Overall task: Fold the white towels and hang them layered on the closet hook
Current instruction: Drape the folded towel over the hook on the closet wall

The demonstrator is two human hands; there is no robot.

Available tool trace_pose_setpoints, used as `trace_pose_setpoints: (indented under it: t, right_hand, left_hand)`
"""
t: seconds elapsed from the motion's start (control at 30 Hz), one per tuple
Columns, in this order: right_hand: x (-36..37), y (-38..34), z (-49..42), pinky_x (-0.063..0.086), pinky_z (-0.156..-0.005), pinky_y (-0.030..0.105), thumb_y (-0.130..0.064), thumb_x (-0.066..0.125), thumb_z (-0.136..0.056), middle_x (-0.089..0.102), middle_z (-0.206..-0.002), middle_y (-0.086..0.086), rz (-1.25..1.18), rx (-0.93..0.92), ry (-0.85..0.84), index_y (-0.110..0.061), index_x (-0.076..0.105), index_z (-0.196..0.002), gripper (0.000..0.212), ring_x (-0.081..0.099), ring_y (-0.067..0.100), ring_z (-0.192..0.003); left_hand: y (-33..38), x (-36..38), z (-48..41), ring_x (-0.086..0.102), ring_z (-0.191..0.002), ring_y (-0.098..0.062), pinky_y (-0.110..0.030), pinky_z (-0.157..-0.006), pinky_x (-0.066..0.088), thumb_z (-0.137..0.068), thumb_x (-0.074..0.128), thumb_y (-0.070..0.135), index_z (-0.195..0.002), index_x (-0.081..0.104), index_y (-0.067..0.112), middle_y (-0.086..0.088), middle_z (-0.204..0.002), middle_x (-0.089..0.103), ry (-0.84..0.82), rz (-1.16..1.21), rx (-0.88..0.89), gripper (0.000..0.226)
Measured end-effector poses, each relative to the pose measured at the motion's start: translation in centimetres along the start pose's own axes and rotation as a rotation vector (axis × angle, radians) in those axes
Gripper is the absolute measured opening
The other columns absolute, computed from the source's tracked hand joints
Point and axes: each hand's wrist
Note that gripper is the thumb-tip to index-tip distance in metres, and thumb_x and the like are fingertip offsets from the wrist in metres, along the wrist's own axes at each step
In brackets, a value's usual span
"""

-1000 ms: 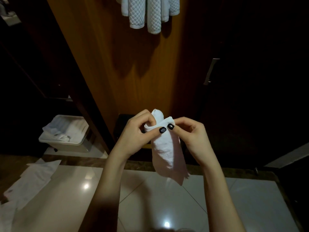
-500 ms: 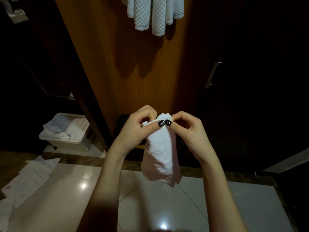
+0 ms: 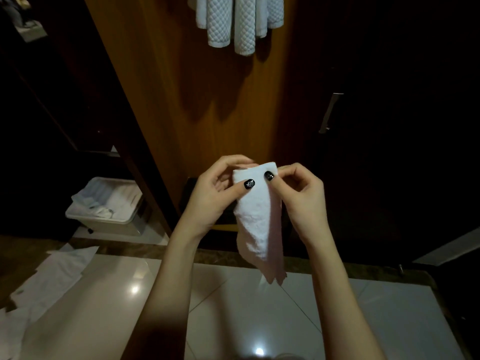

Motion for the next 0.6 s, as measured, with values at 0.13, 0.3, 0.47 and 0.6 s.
trace_pose_setpoints:
  t: [0.13, 0.3, 0.47, 0.6]
  right_hand:
    - [-0.2, -0.5, 0.0, 0.053, -0.086, 0.038, -0.008, 0.07, -0.088, 0.069, -0.086, 0.003, -0.028, -0.029, 0.09, -0.002, 0.066, -0.083, 0.009, 0.065, 0.019, -0.09]
    - [-0.2, -1.1, 0.0, 0.054, -0.083, 0.032, -0.01, 0.07, -0.088, 0.069, -0.087, 0.007, -0.033, -0.037, 0.145, 0.001, 0.067, -0.085, 0.012, 0.066, 0.018, -0.088]
    - [-0.7, -3.0, -2.2, 0.052, -0.071, 0.03, -0.013, 0.069, -0.09, 0.067, -0.083, 0.012, -0.021, -0.069, 0.171, -0.002, 0.065, -0.083, 0.013, 0.062, 0.014, -0.077]
    - [-1.0, -3.9, -3.6, 0.046, -0.066, 0.017, -0.022, 0.06, -0.097, 0.061, -0.074, -0.007, 0.005, -0.122, 0.087, -0.009, 0.064, -0.08, 0.021, 0.057, 0.004, -0.073]
  left_hand:
    - [-0.2, 0.5, 0.1, 0.055, -0.123, -0.002, -0.019, -0.098, 0.047, -0.09, 0.066, 0.014, -0.116, 0.064, 0.046, 0.025, -0.125, 0.062, 0.013, -0.05, -0.011, 0.041]
    - [0.5, 1.4, 0.1, 0.062, -0.11, 0.0, -0.013, -0.086, 0.047, -0.091, 0.06, 0.0, -0.107, 0.069, 0.026, 0.019, -0.11, 0.07, 0.049, -0.088, 0.154, 0.032]
    - [2.2, 1.8, -1.4, 0.059, -0.117, -0.003, -0.014, -0.087, 0.048, -0.091, 0.062, 0.009, -0.11, 0.071, 0.021, 0.011, -0.121, 0.065, -0.094, -0.086, 0.107, 0.025]
    - [3.4, 2.3, -3.5, 0.064, -0.108, -0.004, -0.014, -0.08, 0.05, -0.091, 0.062, -0.001, -0.104, 0.074, 0.019, 0.008, -0.116, 0.067, 0.057, -0.046, 0.178, 0.027]
Point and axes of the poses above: each hand's wrist, its own z-axis away from the middle knuckle, its own x-axis out of the palm, y = z × x
